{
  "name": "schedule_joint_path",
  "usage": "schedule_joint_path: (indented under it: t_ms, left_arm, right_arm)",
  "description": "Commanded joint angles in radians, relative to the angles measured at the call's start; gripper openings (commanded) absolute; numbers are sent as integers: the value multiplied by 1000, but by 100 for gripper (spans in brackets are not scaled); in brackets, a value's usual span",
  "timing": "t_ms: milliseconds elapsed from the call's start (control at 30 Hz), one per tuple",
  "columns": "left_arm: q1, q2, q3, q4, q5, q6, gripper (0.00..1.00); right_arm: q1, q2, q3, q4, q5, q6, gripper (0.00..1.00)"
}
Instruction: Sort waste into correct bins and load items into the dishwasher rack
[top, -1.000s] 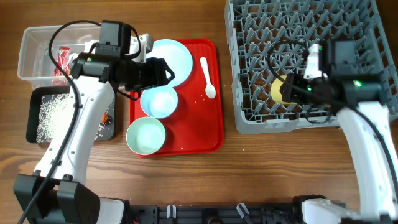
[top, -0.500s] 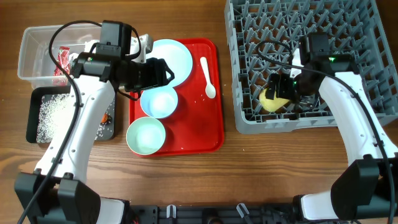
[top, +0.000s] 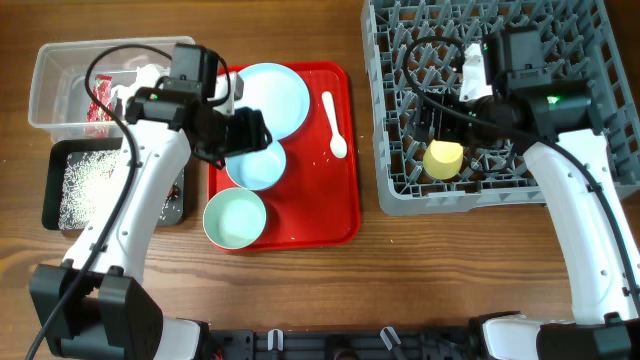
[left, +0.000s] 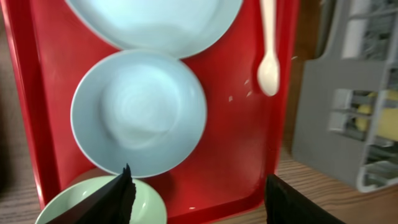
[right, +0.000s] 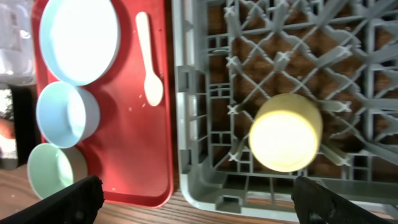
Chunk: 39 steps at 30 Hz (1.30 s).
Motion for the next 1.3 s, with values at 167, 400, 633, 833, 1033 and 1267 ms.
schedule_joint_path:
  t_ms: [167, 400, 633, 833, 1033, 1267]
  left_arm:
    - [37, 12, -86, 24, -122, -7, 67]
    - [311, 7, -28, 32, -101, -7, 73]
    - [418, 3, -28, 21, -60, -7, 83]
    - [417, 3, -29, 21, -60, -7, 100]
    - [417, 3, -30, 20, -60, -7, 100]
    - [417, 3, -30, 21, -61, -7, 100]
  right_arm:
    - [241, 43, -20, 218, -63, 177, 90]
    - [447, 267, -37, 448, -34, 344, 79]
    - [498, 502, -37, 526, -37, 419, 52]
    - [508, 600, -37, 599, -72, 422, 40]
    - [547, 610, -37, 632, -51, 419, 31]
    - [549, 610, -37, 578, 1, 422, 4]
